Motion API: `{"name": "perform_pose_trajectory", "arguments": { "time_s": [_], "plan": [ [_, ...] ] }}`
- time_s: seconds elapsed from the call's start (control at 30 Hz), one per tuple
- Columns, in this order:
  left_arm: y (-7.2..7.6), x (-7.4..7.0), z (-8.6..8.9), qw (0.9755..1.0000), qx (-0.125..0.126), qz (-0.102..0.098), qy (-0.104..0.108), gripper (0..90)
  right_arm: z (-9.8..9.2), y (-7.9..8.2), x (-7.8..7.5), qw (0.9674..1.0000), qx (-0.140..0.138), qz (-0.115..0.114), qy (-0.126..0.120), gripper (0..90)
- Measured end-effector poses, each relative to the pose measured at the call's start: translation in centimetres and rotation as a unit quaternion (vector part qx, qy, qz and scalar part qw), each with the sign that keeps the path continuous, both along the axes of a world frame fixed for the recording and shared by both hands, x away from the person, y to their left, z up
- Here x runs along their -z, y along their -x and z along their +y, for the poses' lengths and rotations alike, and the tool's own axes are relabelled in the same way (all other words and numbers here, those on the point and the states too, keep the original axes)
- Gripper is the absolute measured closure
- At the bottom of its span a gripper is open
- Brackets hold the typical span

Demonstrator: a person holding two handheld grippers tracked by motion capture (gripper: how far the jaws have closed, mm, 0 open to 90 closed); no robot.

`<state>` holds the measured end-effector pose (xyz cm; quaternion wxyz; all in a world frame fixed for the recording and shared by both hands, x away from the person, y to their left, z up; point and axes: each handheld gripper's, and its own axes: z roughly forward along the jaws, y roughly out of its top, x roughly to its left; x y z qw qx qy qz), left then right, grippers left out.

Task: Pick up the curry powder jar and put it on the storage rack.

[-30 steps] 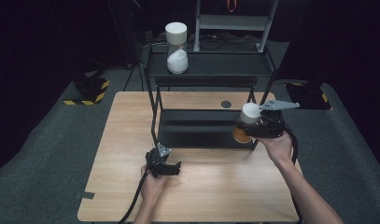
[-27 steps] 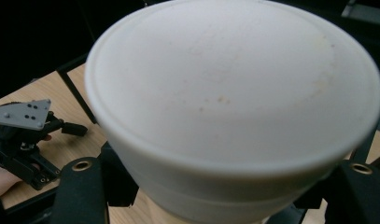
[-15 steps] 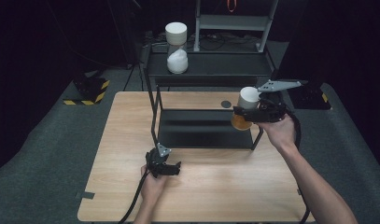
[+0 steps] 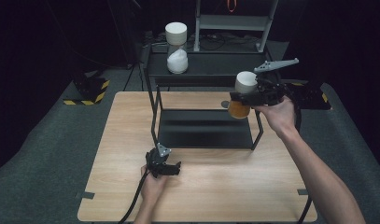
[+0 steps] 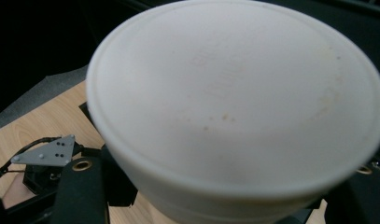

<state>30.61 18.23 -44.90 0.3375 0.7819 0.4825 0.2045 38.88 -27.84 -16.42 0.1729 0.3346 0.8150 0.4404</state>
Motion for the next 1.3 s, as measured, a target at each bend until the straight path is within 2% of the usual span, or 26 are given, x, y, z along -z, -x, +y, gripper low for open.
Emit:
{"name": "perform_pose_trajectory", "arguments": {
  "time_s": [0.53,0.67,0.8,0.97,1.3],
  "plan": [
    [0.0,0.0,0.0,1.0,0.0,0.0,0.0,6.1,1.6,-1.7,-5.8,0.9999,0.001,-0.005,-0.015,33.7],
    [0.0,0.0,0.0,1.0,0.0,0.0,0.0,6.1,2.3,-1.8,-7.0,0.9998,0.007,-0.018,-0.01,33.7],
    [0.0,-0.1,0.0,1.0,0.001,0.001,-0.002,6.1,3.1,-2.5,-8.2,0.9997,0.014,-0.016,-0.011,33.7],
    [0.0,0.0,0.0,1.0,0.001,0.0,-0.001,6.1,4.4,-3.5,-9.0,0.9995,0.028,-0.011,-0.003,33.7],
    [0.0,0.0,0.0,1.0,0.001,0.0,-0.002,6.1,6.5,-5.6,-9.0,0.9979,0.063,-0.008,-0.01,33.8]
  ]
}}
